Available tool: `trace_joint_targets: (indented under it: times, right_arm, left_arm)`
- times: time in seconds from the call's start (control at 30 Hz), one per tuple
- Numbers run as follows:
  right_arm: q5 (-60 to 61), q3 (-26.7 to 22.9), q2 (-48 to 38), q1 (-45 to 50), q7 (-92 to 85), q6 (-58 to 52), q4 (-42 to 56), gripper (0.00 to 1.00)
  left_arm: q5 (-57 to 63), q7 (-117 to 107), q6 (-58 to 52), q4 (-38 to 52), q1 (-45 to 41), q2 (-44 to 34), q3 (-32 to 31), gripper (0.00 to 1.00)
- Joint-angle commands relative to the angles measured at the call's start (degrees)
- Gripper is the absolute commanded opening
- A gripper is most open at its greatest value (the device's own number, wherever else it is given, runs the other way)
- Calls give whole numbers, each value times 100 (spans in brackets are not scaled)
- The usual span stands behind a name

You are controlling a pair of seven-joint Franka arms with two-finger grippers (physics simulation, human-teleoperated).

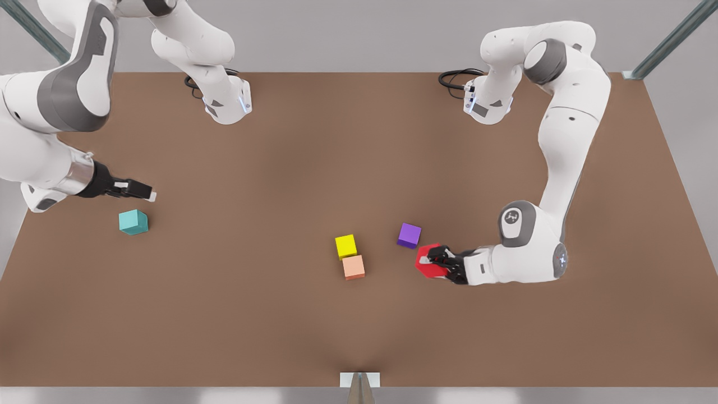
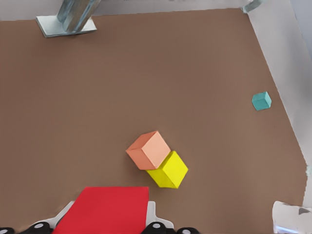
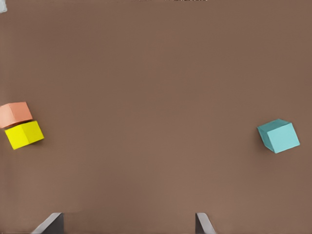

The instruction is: Pick up red wooden cube and pass to hand red wooden cube and place in blue wooden cube

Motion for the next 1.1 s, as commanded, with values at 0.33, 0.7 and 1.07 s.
trace_joint_targets:
  times: [0.33, 0.7, 1.07]
  right_arm:
    - [4130, -40, 1678, -200, -1644, 379, 122, 100]
    - [6294, 233, 2479, 29, -8084, 784, -106, 100]
    - [6224, 233, 2514, 512, -12279, 1531, -352, 100]
  left_arm:
    - [-2189, -4503, 1385, 1505, -1138, 1401, -811, 69]
    - [-3332, -2860, 1668, 1646, -1561, 1647, -986, 68]
    - [-3279, -627, 1220, 1593, -1508, 1647, -951, 68]
